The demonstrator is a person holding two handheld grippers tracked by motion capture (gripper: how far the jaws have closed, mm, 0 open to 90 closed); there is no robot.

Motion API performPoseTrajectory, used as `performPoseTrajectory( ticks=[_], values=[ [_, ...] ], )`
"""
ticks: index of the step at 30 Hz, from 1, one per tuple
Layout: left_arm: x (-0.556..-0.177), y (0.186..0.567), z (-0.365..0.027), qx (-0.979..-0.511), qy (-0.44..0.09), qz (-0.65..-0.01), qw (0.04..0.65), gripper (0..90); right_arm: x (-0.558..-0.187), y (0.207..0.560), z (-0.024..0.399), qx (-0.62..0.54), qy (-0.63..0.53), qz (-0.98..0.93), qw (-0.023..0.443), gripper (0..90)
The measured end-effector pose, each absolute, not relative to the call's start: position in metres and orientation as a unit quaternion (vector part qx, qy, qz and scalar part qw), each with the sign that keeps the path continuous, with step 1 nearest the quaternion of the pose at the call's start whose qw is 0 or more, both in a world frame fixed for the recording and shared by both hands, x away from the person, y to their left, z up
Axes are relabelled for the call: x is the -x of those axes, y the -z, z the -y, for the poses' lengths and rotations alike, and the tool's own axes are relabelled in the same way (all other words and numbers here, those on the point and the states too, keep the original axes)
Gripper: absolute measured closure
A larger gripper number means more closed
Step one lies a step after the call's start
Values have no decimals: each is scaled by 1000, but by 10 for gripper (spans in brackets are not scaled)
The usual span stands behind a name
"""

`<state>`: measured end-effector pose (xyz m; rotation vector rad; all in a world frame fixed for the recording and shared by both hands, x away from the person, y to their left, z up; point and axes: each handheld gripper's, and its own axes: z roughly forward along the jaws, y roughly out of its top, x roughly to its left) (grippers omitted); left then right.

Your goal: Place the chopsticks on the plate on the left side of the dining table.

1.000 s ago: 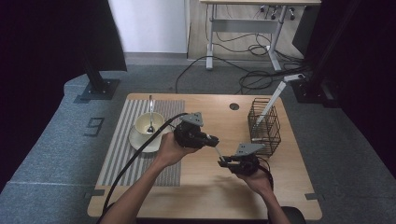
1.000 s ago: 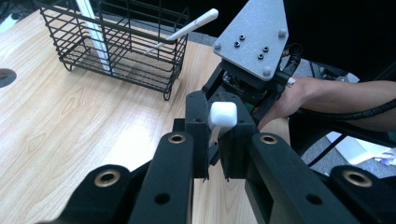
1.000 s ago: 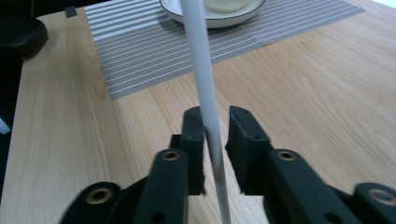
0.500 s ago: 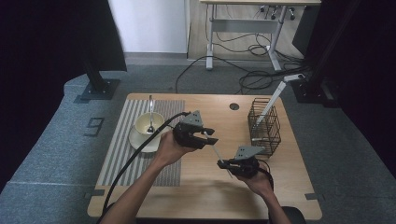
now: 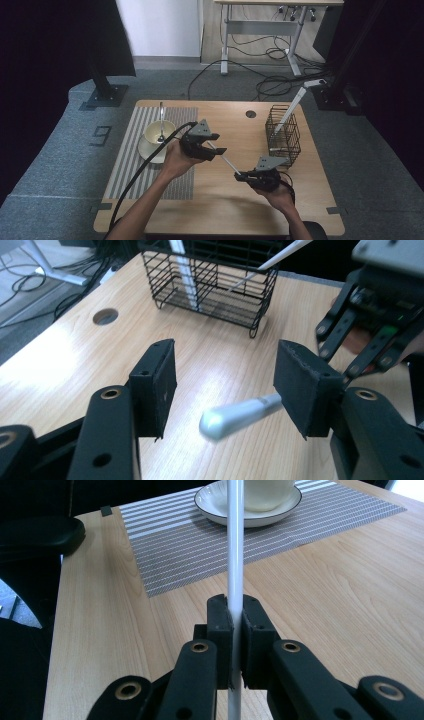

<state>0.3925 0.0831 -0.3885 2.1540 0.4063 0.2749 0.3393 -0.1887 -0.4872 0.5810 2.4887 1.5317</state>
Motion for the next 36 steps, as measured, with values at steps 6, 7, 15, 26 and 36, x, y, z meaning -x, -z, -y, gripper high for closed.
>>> performPoseTrajectory(
  ticks=[6,7,15,26,36],
  values=[
    [-392,397,-92,-869,-108,-169,452,419,-338,483,188,-188,-506,-837,85,847],
    [-392,399,-93,-869,-107,-170,452,419,-338,483,188,-187,-504,-839,86,847],
    [-387,423,-107,-867,-78,-182,457,413,-338,481,184,-162,-471,-864,72,846],
    [-382,444,-121,-862,-78,-195,462,399,-343,480,180,-140,-434,-889,50,845],
    [-383,447,-125,-864,-40,-187,466,271,-347,479,185,-142,-424,-894,42,845]
  ],
)
